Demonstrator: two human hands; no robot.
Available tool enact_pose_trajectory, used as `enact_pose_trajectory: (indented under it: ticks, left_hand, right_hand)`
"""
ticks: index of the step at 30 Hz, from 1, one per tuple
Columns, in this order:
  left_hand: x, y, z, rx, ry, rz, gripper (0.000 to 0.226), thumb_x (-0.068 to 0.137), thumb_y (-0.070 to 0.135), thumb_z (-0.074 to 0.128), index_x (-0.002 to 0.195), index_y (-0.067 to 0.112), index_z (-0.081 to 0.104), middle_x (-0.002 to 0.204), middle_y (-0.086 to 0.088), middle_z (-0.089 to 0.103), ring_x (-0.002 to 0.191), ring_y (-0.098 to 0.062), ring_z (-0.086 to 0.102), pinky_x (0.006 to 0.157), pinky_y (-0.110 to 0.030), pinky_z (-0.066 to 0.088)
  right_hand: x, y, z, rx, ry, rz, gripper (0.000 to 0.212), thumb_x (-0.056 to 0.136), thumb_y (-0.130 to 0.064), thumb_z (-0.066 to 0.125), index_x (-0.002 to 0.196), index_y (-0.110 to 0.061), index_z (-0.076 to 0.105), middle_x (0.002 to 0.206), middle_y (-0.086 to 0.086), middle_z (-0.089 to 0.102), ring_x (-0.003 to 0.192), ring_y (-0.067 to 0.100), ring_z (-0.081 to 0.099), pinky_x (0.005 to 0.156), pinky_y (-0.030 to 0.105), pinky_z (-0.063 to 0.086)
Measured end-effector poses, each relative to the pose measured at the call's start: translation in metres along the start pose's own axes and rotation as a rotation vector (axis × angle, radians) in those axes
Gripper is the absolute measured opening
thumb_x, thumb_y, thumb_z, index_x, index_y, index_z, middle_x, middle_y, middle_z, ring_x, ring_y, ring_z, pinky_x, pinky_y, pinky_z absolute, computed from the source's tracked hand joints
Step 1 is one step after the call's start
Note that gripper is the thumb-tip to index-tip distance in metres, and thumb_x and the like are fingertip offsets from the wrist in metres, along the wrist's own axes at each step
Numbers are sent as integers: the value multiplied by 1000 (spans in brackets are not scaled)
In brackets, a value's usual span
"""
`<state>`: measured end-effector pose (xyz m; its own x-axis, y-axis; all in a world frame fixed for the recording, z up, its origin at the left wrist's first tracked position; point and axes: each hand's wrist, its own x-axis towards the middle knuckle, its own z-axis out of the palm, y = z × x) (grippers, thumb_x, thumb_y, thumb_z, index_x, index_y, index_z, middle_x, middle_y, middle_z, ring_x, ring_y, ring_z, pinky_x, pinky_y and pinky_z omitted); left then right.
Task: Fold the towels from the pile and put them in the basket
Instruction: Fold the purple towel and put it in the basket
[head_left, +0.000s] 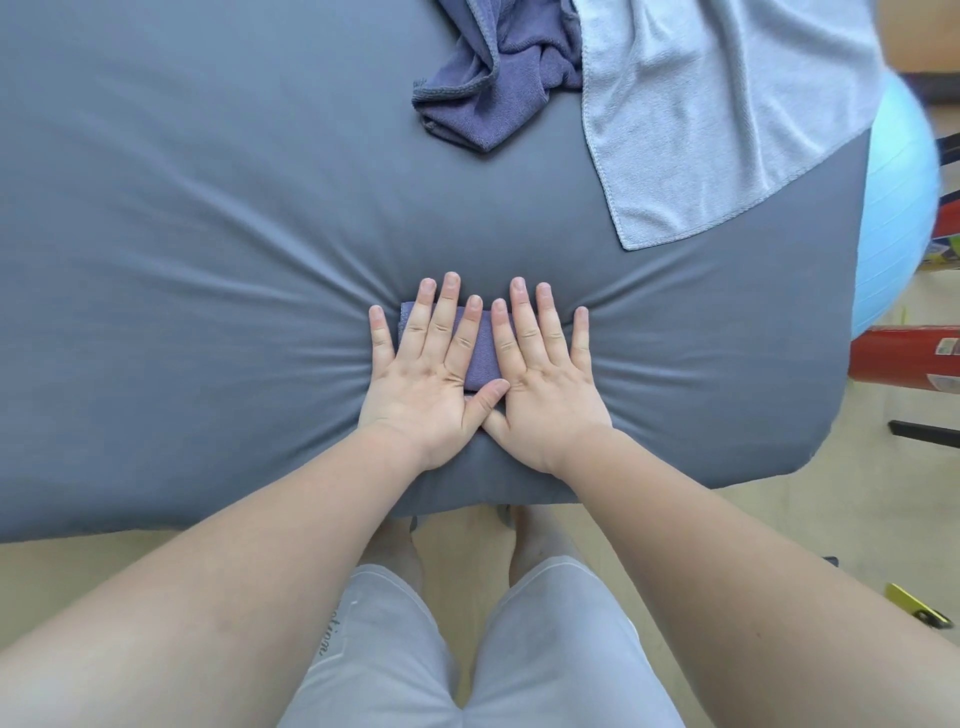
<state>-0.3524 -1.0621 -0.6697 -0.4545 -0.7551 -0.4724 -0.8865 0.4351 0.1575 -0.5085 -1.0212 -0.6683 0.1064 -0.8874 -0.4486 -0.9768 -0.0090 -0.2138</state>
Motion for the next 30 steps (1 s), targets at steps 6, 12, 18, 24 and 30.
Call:
enact_pose_trajectory:
  ticks: [6, 12, 18, 24, 30]
  left_hand:
    - [-14, -9, -41, -259, 124, 16, 65, 100, 48, 30, 158, 18, 24, 162, -1, 27, 149, -23, 21, 120, -49, 16]
    - [-12, -20, -95, 23, -186, -4, 38, 87, 43, 62, 117, 22, 56, 115, -2, 57, 110, -26, 52, 89, -39, 43]
    - [-45, -17, -153, -405, -273, -120, 29, 77, 27, 68, 102, 32, 53, 94, 5, 63, 87, -22, 61, 72, -38, 53]
    - [-115, 2, -234, -1055, -9, -221, 46, 84, 13, 76, 116, 39, 56, 85, -2, 57, 75, -15, 57, 75, -34, 51]
    - [-187, 35, -284, -1323, 218, -144, 45, 95, -1, 61, 124, 33, 55, 118, -4, 59, 81, -20, 70, 80, -30, 58]
  right_hand:
    - [-8, 0, -33, 206, 72, -48, 67, 101, -50, 23, 159, -15, 23, 163, 4, 27, 154, 28, 9, 125, 49, 8]
    - [-9, 9, -70, 21, -84, -158, 70, 97, -41, 56, 157, -32, 23, 123, 3, 52, 125, 27, 45, 112, 39, 30]
    - [-34, 5, -136, 197, -308, -121, 67, 102, -27, 45, 157, -45, 10, 122, 3, 47, 108, 29, 54, 91, 40, 45]
    - [-95, 16, -225, 818, -117, -77, 67, 100, -14, 53, 147, -57, 33, 111, -15, 56, 99, 1, 56, 85, 16, 41]
    - [-150, 2, -286, 1106, -9, -166, 44, 101, -6, 51, 115, -41, 71, 124, -2, 62, 116, 12, 59, 105, 35, 44]
